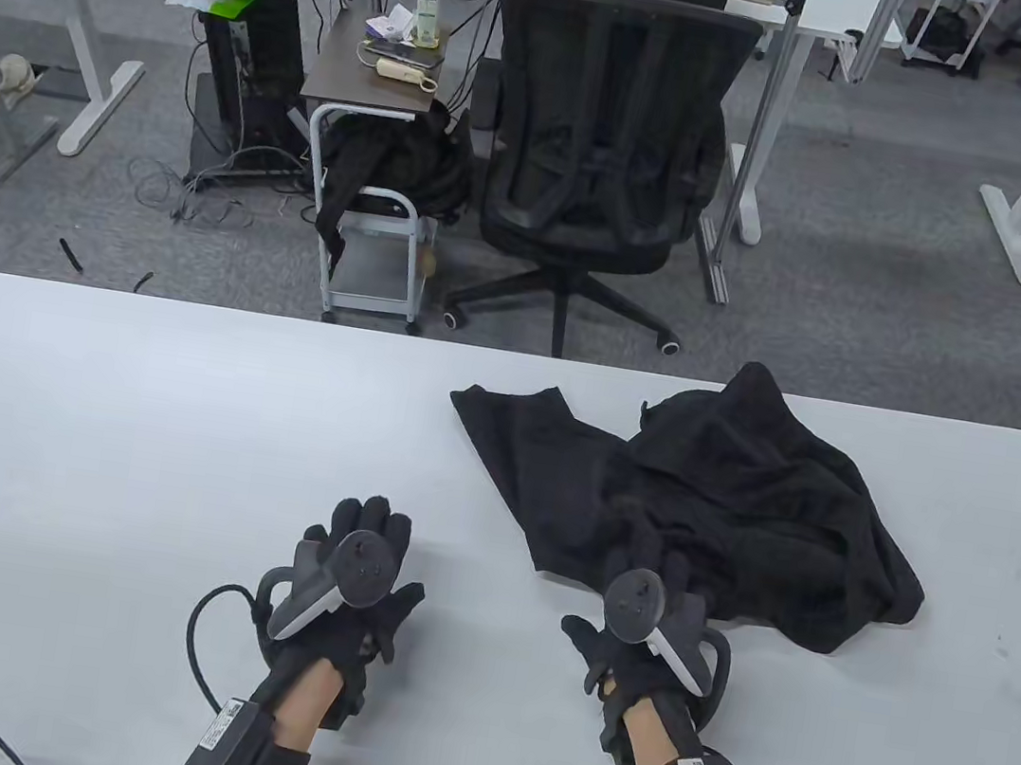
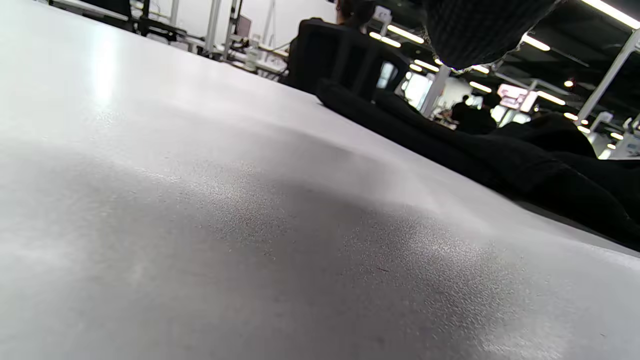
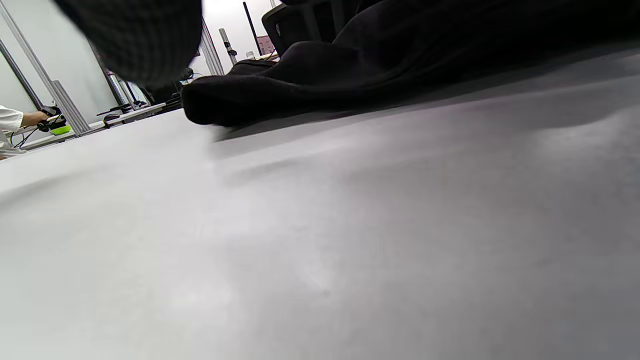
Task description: Fold trousers
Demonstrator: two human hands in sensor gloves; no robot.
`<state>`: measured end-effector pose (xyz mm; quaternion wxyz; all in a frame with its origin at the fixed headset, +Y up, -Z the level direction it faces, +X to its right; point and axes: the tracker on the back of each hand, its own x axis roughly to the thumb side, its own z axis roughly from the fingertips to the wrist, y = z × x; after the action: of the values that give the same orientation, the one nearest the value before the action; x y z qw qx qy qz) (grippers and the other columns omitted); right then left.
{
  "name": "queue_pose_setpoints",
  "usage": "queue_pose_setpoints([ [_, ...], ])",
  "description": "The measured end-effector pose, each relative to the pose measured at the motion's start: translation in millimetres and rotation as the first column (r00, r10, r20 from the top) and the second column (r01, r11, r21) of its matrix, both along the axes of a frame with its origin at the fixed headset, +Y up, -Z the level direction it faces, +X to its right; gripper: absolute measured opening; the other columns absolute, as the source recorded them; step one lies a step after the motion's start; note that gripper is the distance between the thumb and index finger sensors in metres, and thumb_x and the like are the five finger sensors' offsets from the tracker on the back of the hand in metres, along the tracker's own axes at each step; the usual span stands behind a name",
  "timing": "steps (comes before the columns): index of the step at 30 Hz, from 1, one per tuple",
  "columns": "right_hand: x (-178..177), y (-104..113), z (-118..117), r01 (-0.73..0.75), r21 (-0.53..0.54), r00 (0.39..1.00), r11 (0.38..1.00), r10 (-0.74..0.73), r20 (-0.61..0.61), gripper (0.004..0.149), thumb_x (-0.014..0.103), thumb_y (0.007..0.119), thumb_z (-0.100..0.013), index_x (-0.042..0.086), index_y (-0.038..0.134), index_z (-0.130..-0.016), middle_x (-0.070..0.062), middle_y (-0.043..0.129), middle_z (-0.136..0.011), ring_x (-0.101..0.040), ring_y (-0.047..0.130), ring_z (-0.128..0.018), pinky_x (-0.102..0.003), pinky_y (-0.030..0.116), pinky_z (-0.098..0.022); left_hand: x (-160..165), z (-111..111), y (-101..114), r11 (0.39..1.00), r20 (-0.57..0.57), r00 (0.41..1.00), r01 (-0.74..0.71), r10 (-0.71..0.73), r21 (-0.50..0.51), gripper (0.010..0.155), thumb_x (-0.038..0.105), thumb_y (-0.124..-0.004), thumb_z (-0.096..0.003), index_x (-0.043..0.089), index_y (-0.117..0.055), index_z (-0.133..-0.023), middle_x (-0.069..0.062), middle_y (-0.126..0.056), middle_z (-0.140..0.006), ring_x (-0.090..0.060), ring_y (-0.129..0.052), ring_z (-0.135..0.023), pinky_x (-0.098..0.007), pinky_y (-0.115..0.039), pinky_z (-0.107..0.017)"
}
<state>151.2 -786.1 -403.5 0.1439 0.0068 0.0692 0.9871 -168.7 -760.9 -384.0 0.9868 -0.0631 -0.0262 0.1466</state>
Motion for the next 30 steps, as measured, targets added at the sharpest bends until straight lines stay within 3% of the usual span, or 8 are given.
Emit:
queue_pose_setpoints([
  [16, -1.0, -1.5, -1.2, 0.002, 0.001, 1.000, 1.000, -0.002, 0.000, 0.089, 0.063, 0.070, -0.042, 0.024, 0.028, -0.110, -0.011, 0.011, -0.115, -0.045, 0.008, -0.105, -0.070, 0.016, -0.071, -1.5, -0.4, 0.2, 1.000, -0.003, 1.000, -0.014, 0.014, 0.001, 0.077, 0.058, -0.070, -0.0496, 0.036, -0.027, -0.109, 0.004, -0.015, -0.125, -0.030, -0.010, -0.114, -0.060, -0.021, -0.079],
  [30, 7.2, -9.3, -6.7, 0.017, -0.037, 0.998, 0.999, -0.015, 0.065, 0.089, 0.062, 0.070, -0.043, 0.022, 0.027, -0.110, -0.013, 0.012, -0.115, -0.049, 0.013, -0.105, -0.070, 0.017, -0.071, -5.2, -0.1, 5.0, 0.994, -0.010, 0.994, -0.105, 0.106, 0.015, 0.071, 0.055, -0.072, -0.0501, 0.033, -0.040, -0.109, 0.001, -0.027, -0.125, -0.034, -0.022, -0.114, -0.059, -0.028, -0.080],
])
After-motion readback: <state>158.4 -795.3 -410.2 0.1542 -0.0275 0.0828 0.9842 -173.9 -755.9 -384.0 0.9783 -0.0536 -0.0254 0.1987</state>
